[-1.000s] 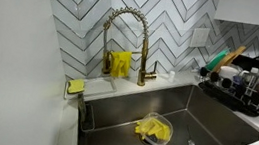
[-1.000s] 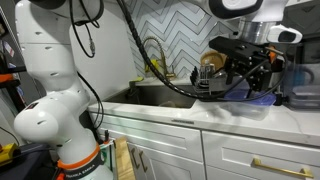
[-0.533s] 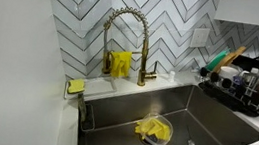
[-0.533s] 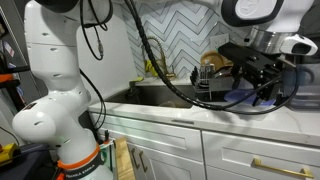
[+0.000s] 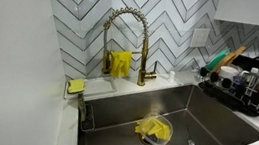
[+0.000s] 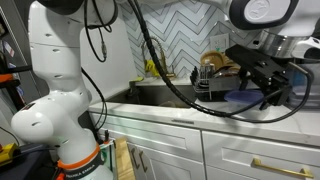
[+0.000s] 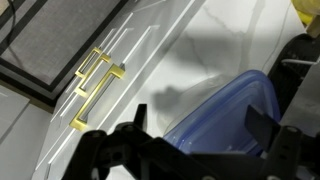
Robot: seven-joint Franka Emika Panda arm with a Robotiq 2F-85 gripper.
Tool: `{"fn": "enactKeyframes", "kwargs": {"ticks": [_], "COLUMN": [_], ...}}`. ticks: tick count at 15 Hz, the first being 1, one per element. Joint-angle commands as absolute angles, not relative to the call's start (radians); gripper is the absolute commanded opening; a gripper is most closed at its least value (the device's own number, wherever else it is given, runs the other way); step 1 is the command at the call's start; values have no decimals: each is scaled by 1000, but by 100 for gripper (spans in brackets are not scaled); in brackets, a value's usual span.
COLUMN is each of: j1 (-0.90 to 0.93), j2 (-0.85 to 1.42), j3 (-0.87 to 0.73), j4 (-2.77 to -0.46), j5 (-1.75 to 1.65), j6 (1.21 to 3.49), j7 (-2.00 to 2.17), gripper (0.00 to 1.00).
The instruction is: Remove the lid from the lunchbox and put it in the drying rack
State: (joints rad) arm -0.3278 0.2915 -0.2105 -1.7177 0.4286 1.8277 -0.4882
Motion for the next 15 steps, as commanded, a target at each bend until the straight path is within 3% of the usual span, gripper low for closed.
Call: {"fn": "enactKeyframes", "kwargs": {"ticks": [1,4,9,11,12,13,15], "j1": [-377,-403,-435,-441,-444,-445,-446], "j2": [351,388,430,441,447,451,455], "j3": [-190,-178,-159,-155,-154,-152,-151], "j4": [-1667,-1637,-1599,-1589,-1583,-1581,-1573], "j5": [504,560,633,650,656,662,667], "j6": [1827,1824,1815,1815,1813,1818,1817], "j7": [-509,-513,-537,-539,-539,-538,-536], "gripper": [100,97,66,64,53,53,29]}}
